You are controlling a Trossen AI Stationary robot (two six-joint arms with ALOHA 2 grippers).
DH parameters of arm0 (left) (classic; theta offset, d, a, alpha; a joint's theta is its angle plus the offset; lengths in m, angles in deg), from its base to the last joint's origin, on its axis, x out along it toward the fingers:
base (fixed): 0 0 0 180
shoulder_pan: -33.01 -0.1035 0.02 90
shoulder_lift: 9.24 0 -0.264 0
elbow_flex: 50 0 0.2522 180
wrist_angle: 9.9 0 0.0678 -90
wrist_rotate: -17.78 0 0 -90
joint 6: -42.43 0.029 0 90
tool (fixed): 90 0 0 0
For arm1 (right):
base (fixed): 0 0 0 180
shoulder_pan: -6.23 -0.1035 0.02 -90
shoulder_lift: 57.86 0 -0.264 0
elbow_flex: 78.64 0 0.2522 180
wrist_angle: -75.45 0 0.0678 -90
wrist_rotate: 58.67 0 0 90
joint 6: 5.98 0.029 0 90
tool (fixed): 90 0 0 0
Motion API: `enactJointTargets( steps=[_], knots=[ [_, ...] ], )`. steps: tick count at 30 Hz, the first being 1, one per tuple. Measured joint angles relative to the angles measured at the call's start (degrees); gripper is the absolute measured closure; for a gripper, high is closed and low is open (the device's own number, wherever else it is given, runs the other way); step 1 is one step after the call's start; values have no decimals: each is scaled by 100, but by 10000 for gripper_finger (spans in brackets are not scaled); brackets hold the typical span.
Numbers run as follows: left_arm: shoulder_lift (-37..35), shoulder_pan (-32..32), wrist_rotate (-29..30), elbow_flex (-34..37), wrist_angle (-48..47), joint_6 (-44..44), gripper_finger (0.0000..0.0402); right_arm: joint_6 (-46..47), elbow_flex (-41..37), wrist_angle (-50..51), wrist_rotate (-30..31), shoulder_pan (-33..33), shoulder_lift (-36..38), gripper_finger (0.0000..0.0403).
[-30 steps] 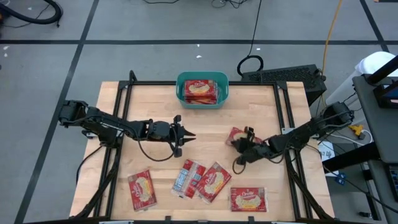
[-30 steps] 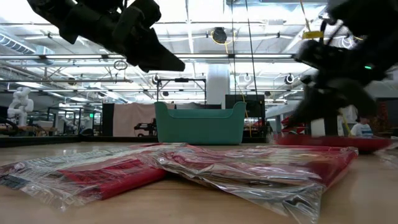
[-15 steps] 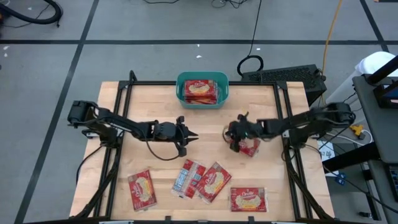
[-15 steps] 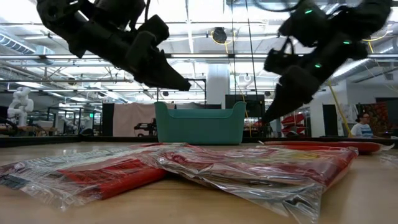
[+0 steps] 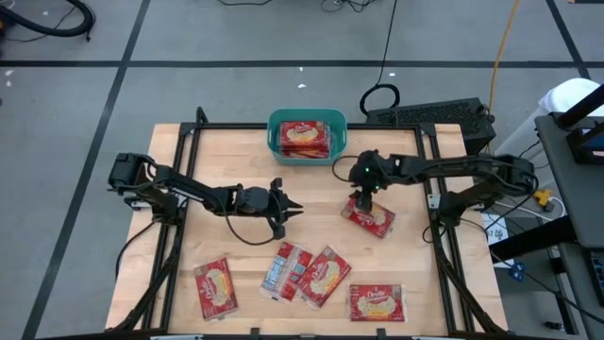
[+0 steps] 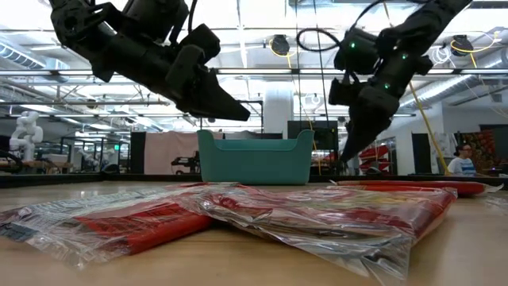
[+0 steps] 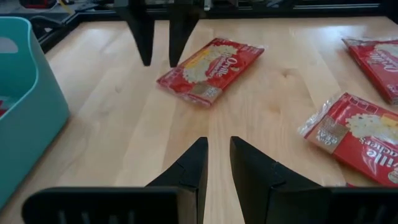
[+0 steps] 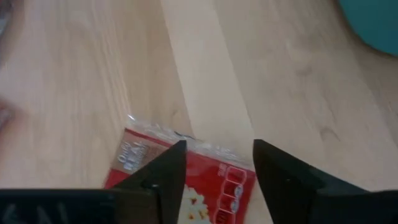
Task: Sort popcorn bags into baskets
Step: Put the red popcorn bag into the green bin
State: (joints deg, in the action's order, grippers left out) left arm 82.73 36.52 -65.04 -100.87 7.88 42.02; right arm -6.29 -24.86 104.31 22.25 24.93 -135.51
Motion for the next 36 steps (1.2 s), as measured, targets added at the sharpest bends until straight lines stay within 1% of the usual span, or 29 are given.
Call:
enactJointTargets(
  steps=[2,6,10,14,15,17,22,23,24,28,32,36],
  knots=[
    [-1,0,-1,-2,3,8,330,-136,-23,-7,-35,144,-58,210],
    [-1,0,-1,-1,22,11,330,-192,-28,-155,-392,357,-396,202],
    [-1,0,-1,-2,17,4,330,-217,-28,-417,-446,451,-868,205],
    [-1,0,-1,-2,-8,-11,330,-542,-17,-477,-455,451,-1127,215],
    [-1,0,-1,-2,-12,-10,330,-615,-12,-462,-473,442,-1148,224],
    [-1,0,-1,-2,-23,-1,330,-767,-10,-388,-493,414,-1158,254],
    [-1,-7,-1,-2,-42,10,330,-989,-12,-279,-571,382,-1149,374],
    [-1,-7,-1,-2,-42,11,330,-997,-14,-282,-597,381,-1151,387],
    [-1,-8,-1,-2,-43,10,330,-989,-18,-304,-610,379,-1154,392],
    [-1,-11,-1,-2,-47,12,330,-919,-10,-461,-597,374,-1151,392],
    [-1,-82,4,-2,-47,23,330,-820,33,-770,-332,347,-1058,400],
    [209,-216,38,-6,93,-4,330,-736,166,-852,706,186,-847,402]
  ],
)
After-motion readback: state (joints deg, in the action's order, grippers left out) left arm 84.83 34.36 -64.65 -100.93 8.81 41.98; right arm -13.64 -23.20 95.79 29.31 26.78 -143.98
